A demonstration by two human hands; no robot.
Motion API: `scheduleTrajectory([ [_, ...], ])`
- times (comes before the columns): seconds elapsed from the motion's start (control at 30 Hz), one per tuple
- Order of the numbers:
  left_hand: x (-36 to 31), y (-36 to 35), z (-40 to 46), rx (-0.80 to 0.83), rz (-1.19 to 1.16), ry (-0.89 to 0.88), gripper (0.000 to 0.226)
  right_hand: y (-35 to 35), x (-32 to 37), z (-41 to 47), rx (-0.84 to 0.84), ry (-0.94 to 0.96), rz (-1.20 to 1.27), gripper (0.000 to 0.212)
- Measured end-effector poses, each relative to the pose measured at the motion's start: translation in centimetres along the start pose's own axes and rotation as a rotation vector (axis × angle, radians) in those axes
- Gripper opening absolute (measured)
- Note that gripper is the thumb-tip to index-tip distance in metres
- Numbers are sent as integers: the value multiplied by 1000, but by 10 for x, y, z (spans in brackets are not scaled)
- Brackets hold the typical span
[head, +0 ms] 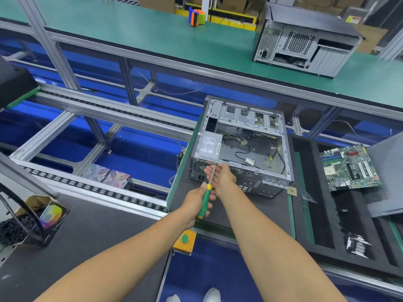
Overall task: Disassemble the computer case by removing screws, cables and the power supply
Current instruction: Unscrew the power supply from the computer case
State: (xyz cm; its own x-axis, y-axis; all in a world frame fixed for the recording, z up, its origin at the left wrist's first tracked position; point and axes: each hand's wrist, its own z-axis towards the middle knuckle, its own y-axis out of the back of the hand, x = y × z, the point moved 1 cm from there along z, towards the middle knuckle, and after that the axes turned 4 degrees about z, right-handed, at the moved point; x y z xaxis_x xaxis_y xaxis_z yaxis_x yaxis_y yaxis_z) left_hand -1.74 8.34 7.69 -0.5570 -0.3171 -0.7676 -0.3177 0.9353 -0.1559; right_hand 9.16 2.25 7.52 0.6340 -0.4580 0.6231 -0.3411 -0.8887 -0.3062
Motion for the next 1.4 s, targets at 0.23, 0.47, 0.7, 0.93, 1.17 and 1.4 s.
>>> scheduleTrajectory([
  [0.23, -2, 1, 1, 7, 25, -11, 43, -4, -3, -1, -90, 37, -26, 22],
  [0.47, -1, 3, 3, 9, 45, -5, 42, -8, -7, 0, -134, 64, 5, 22],
  [0.7, -2, 7, 5, 7, 80, -9, 41, -11, -11, 1, -132, 66, 82, 28],
  [0.93, -1, 8, 7, 3, 80, -5, 41, -13, -11, 0, -149, 51, 130, 22],
  [1.17, 3, 8, 8, 22, 63, 2, 39, -12, -10, 0, -149, 61, 116, 21],
  [1.4, 12, 9, 4, 59, 101, 3, 38, 8, -17, -2, -141, 121, 103, 17],
])
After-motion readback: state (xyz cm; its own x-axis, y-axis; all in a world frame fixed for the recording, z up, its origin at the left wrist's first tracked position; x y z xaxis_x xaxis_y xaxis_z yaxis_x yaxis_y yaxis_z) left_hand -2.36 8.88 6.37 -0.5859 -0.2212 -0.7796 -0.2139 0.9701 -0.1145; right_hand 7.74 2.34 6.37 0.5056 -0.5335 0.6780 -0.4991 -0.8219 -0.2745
